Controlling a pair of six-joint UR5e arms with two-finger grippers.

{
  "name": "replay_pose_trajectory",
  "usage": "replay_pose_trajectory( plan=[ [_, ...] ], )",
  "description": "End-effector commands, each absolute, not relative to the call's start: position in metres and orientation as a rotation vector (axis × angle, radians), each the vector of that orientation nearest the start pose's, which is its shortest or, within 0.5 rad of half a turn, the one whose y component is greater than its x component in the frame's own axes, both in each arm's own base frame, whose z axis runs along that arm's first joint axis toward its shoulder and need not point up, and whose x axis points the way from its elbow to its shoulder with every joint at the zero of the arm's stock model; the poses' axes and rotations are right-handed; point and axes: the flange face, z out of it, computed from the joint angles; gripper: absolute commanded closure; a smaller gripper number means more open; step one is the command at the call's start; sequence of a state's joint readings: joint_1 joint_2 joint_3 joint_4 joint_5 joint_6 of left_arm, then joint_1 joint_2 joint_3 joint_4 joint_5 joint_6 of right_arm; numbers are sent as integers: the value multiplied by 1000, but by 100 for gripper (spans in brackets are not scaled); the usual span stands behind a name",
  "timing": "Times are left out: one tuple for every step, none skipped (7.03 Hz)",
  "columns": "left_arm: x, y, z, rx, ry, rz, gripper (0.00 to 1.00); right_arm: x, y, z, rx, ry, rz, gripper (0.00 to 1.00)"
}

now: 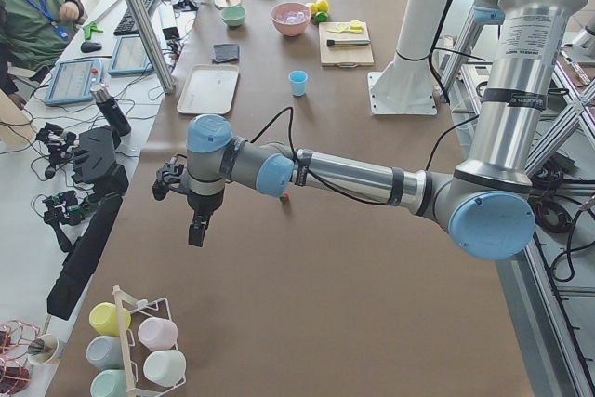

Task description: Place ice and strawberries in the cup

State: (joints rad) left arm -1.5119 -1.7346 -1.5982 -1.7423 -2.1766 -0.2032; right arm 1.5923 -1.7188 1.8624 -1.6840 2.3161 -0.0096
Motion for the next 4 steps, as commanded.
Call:
replay_pose_trajectory(
  plan=[
    [-40,-571,553,264,640,-24,2,75,-425,598,38,-748,1,0],
    [-40,-568,553,264,642,-26,2,75,-426,595,45,-749,-4,0],
    [-39,-563,560,253,640,-23,2,75,-428,591,55,-748,-9,0],
    [-40,-558,567,242,640,-25,2,75,-434,585,68,-747,-13,0]
  ],
)
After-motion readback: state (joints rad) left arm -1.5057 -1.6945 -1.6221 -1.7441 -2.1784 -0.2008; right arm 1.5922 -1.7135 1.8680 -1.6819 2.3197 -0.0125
